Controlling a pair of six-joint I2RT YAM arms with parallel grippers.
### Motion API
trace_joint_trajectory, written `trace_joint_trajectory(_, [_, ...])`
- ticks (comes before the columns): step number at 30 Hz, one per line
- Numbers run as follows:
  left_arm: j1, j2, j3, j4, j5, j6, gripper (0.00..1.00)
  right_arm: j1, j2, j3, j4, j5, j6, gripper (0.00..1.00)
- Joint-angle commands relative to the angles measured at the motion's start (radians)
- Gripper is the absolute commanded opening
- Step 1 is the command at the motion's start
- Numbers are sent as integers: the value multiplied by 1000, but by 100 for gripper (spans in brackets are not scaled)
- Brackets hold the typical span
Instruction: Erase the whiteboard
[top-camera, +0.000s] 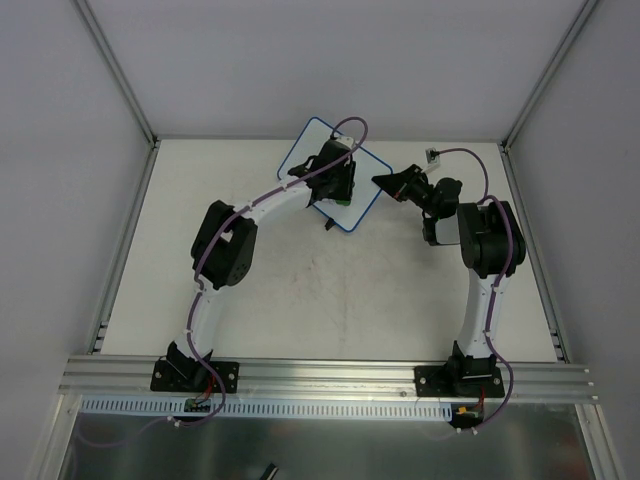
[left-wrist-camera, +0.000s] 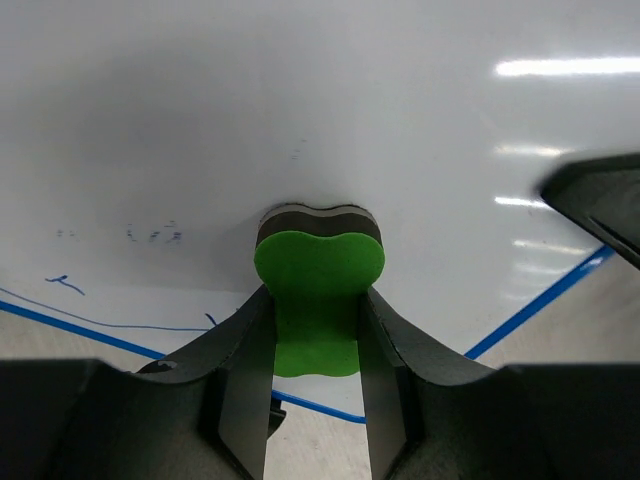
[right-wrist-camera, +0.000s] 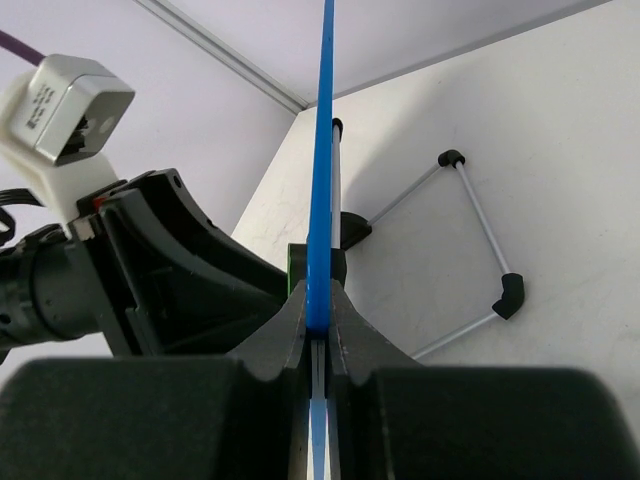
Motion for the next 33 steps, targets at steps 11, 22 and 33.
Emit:
trace_joint_trajectory(11, [-19, 96, -16, -9, -29, -5, 0, 72, -3, 12, 175, -136, 2, 0])
trace_joint_trajectory(22, [146, 74, -95, -9, 122, -230, 0, 73, -3, 6, 175, -145, 5, 0])
trace_joint_trajectory(33, [274, 81, -144, -10, 249, -376, 0, 70, -32, -40, 173, -152, 1, 0])
